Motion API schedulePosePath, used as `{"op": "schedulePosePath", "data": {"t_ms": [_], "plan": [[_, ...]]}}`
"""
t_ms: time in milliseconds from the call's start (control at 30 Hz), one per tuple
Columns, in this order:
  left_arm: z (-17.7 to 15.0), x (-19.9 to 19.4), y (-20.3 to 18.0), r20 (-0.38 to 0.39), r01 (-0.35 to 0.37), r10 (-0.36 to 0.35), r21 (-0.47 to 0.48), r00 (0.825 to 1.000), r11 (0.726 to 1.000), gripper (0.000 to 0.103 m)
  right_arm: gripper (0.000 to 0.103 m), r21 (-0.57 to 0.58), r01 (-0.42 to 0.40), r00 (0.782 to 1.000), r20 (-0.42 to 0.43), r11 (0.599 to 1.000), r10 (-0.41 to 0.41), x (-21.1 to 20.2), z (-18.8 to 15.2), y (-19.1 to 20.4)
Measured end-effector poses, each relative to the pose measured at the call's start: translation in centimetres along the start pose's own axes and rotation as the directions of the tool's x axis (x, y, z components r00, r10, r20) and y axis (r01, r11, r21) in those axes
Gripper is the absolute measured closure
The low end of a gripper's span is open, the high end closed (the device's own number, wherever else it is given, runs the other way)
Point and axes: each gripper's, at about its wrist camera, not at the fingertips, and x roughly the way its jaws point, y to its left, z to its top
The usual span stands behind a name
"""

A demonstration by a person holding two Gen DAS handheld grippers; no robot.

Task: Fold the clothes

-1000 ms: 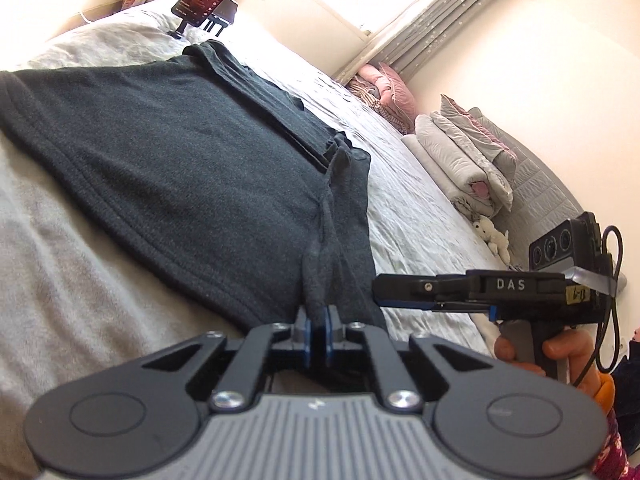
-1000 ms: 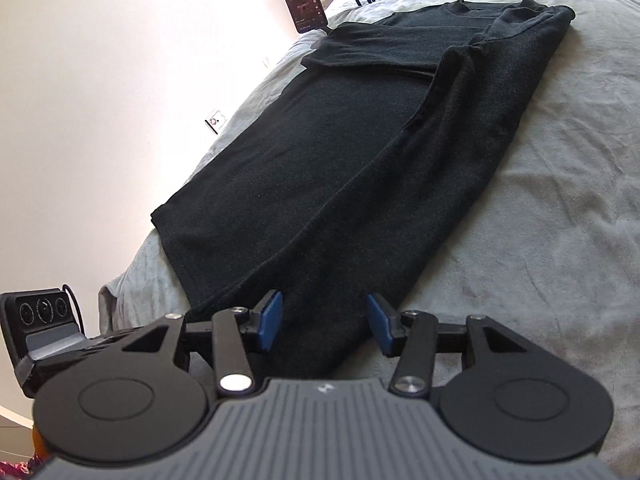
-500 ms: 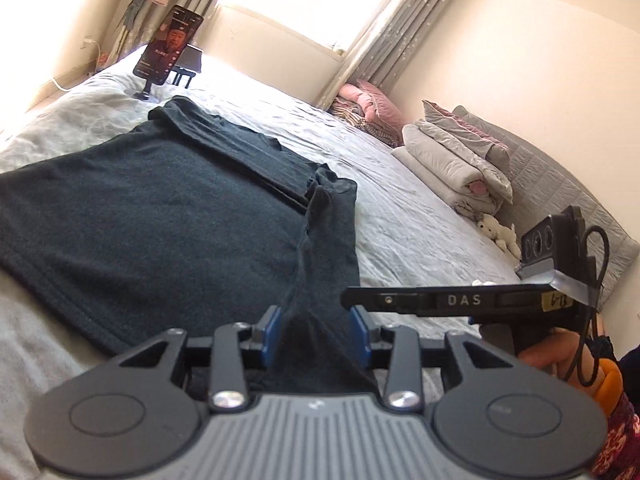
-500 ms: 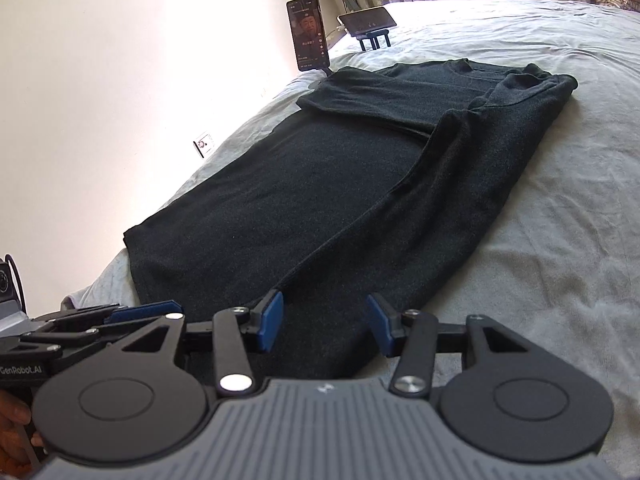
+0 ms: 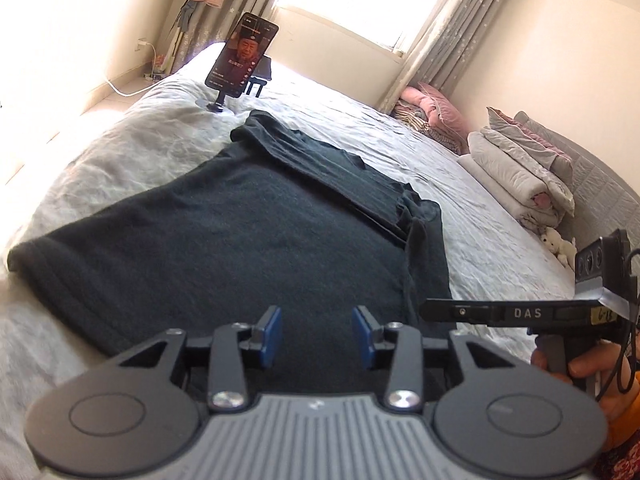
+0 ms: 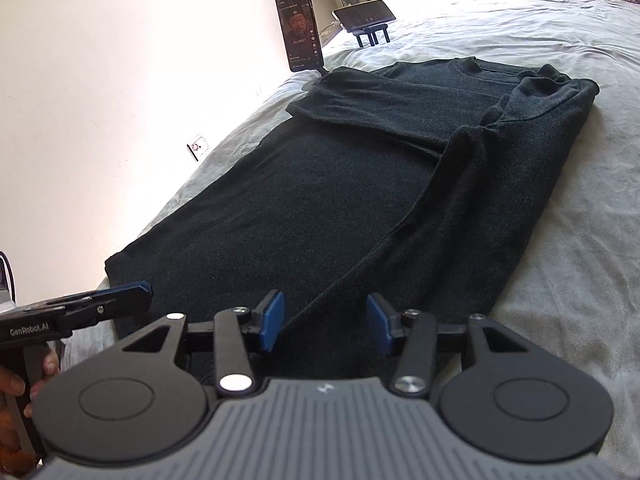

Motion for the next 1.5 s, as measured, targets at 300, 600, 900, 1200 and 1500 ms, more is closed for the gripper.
{"op": "schedulePosePath", "data": {"t_ms": [300, 600, 900, 1200, 1500], "plan": [[8.6, 8.5, 1.1, -0.021, -0.04, 0.04, 0.03, 0.999, 0.999, 0.049, 0.052, -0.008, -0.008, 1.0, 0.01, 1.0, 0.008, 2.8, 4.9, -1.1], [14.6, 17.8, 3.2, -0.01, -0.118, 0.118, 0.013, 0.993, 0.993, 0.049, 0.052, -0.01, 0.019, 0.996, 0.091, 1.0, -0.018, 7.1, 11.5, -3.7], [17.7, 24.0, 6.1, 0.025, -0.084, 0.087, -0.084, 0.996, 0.993, 0.049, 0.052, 0.075, 0.022, 0.989, 0.141, 0.997, -0.033, 12.8, 15.3, -6.8], [17.4, 26.4, 5.9, 0.038, -0.015, 0.018, -0.07, 0.999, 0.997, 0.074, 0.053, 0.13, -0.042, 0.983, 0.184, 0.991, 0.017, 14.0, 14.6, -9.1], [17.3, 23.7, 0.4, 0.152, -0.022, -0.005, 0.173, 0.988, 0.985, 0.083, 0.053, 0.16, -0.102, 0.973, 0.223, 0.982, 0.064, 12.3, 14.6, -9.5]]}}
